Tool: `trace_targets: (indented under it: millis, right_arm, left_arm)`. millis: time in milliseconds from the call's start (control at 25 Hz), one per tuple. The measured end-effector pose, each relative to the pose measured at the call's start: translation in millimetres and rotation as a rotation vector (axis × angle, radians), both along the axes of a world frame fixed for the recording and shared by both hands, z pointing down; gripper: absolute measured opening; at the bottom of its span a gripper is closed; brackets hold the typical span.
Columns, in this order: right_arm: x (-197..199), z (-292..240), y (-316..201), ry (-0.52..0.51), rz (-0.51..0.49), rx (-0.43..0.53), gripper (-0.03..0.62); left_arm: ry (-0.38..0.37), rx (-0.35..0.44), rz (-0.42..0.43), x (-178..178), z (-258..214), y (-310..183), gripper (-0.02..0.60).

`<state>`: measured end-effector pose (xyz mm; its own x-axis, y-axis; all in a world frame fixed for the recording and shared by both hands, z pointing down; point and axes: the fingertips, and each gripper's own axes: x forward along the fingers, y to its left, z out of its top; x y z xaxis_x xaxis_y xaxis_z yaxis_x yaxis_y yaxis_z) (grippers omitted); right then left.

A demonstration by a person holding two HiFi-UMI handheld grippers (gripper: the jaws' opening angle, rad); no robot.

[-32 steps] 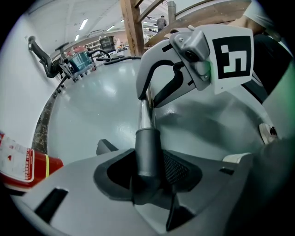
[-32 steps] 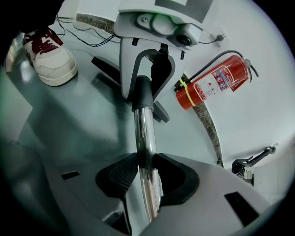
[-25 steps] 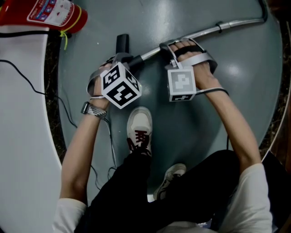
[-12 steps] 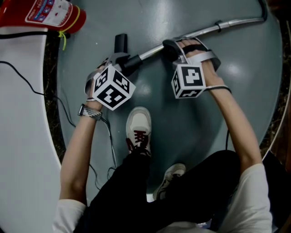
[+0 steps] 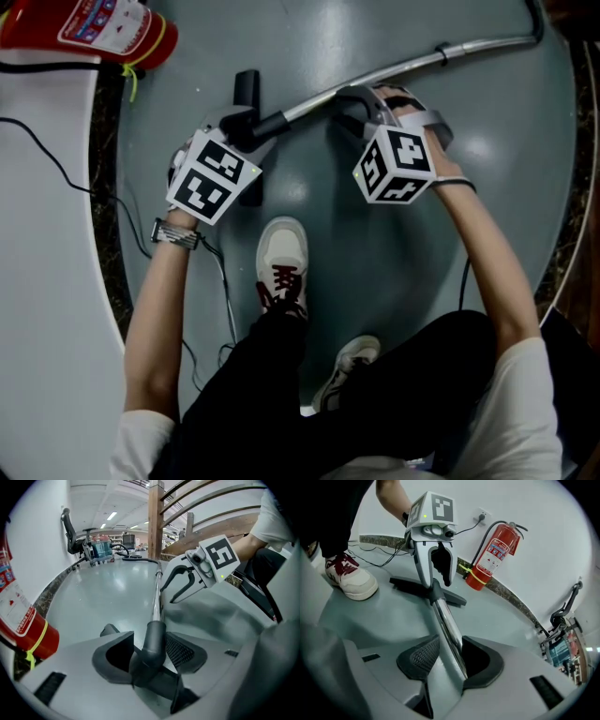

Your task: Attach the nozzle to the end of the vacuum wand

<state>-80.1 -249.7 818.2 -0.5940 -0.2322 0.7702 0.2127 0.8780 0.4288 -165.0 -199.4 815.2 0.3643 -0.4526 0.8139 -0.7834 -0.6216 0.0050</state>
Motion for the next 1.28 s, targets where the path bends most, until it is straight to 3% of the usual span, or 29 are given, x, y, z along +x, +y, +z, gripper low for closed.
trace_targets:
  millis: [400,880,1160,1280]
  right_arm:
    - [5,-39,5,-0.204,0.209,-0.189,0.099]
    - [18,-69,13,-0.302,0.277,-0.244,0.051]
    - [13,-107,9,-0.435,0.305,-0.262,0.038]
    - [15,-114,5,-0.477,0.317,-0.244,0.032]
  left_arm:
    - [0.055,0.114,-0.077,9,-32,-5,0.160]
    - [0.114,0.211,-0.123,17,-61,-10,0.080]
    - [0.150,0.280,-0.197,12,-78,-14,0.002]
    - [0.152,0.297,-0.211,11,-81,-15,0.002]
